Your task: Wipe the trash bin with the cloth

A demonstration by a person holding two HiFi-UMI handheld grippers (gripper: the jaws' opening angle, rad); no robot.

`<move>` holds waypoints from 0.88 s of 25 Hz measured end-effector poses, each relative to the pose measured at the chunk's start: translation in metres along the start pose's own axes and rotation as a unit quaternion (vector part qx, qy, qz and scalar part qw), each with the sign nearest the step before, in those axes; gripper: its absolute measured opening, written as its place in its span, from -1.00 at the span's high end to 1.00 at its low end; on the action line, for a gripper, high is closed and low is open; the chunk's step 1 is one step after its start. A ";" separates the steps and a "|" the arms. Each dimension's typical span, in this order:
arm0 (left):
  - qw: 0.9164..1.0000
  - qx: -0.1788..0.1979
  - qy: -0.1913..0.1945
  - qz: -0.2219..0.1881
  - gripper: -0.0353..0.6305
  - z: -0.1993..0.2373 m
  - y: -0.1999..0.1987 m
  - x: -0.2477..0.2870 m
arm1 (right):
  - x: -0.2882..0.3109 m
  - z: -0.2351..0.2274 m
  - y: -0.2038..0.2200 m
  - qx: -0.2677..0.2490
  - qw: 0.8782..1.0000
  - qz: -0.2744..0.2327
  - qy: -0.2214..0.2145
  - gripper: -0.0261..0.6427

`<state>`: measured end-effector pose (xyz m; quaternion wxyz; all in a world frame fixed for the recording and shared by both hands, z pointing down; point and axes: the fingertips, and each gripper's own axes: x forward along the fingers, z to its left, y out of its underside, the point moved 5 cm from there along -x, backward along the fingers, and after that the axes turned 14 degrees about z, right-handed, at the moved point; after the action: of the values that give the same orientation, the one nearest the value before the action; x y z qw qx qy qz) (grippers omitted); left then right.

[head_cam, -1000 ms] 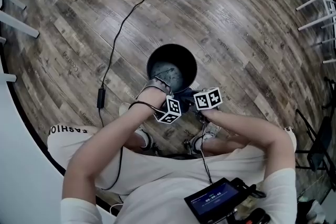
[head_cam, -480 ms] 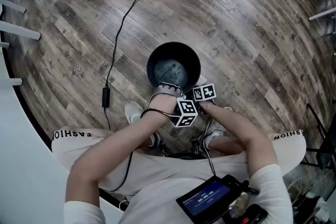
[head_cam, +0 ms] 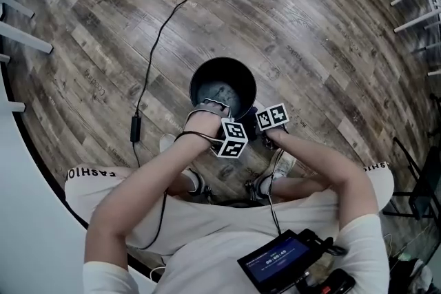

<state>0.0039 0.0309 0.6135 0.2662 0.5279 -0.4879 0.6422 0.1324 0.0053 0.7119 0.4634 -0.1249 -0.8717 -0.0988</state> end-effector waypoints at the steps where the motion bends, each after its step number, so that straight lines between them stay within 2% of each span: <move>1: 1.000 0.007 0.006 0.007 0.22 -0.001 0.008 0.003 | -0.013 0.007 0.000 -0.008 1.000 -0.002 0.000 0.69; 3: 0.999 0.019 0.025 0.015 0.20 -0.006 0.025 0.008 | -0.040 0.023 0.000 -0.019 1.000 -0.015 -0.011 0.69; 5: 0.999 0.033 0.024 0.026 0.19 -0.009 0.039 0.015 | -0.063 0.042 0.001 -0.025 0.999 -0.035 -0.033 0.69; 9: 0.993 0.080 -0.035 0.084 0.18 -0.009 0.054 0.037 | -0.089 0.083 0.004 -0.037 0.994 -0.065 -0.081 0.69; 12: 0.987 0.110 -0.059 0.099 0.19 -0.012 0.050 0.045 | -0.090 0.102 0.001 -0.040 0.991 -0.075 -0.099 0.69; 13: 0.986 0.117 -0.064 0.098 0.24 -0.014 0.045 0.045 | -0.086 0.103 0.000 -0.040 0.991 -0.074 -0.101 0.69; 15: 0.983 0.130 -0.075 0.102 0.73 -0.015 0.037 0.044 | -0.078 0.099 0.001 -0.039 0.992 -0.067 -0.099 0.69; 18: 0.983 0.133 -0.069 0.105 0.78 -0.014 0.033 0.042 | -0.066 0.084 -0.002 -0.039 0.994 -0.056 -0.089 0.69; 22: 0.987 0.111 -0.054 0.102 0.78 -0.012 0.025 0.038 | -0.038 0.058 -0.003 -0.048 0.995 -0.043 -0.078 0.69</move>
<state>-0.0345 0.0257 0.6413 0.1119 0.5357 -0.4786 0.6866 0.1060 0.0146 0.6484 0.3824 -0.1168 -0.9042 -0.1504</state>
